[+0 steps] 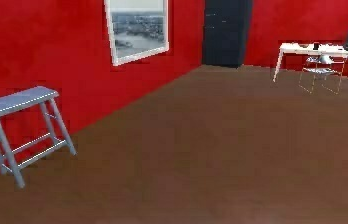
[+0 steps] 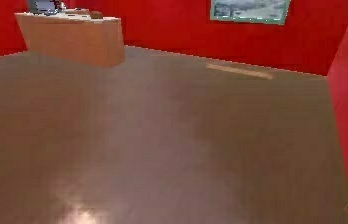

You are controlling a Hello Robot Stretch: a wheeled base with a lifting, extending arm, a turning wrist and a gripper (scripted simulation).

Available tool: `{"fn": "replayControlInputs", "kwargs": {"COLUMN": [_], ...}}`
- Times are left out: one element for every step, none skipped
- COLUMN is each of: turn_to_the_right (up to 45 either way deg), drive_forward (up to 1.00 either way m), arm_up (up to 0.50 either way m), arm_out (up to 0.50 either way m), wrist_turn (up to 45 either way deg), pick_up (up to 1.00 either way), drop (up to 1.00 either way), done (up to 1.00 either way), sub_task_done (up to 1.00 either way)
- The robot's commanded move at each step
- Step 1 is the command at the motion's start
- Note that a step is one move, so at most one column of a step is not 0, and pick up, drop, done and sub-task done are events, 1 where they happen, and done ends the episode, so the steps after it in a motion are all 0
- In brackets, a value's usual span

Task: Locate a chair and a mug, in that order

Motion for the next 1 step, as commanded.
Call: {"fn": "replayControlInputs", "kwargs": {"turn_to_the_right": [30.0], "drive_forward": [0.00], "arm_up": [0.00], "arm_out": [0.00], "wrist_turn": [0.0], "pick_up": [0.00], "drop": [0.00], "done": [0.00], "sub_task_done": [0.00]}}
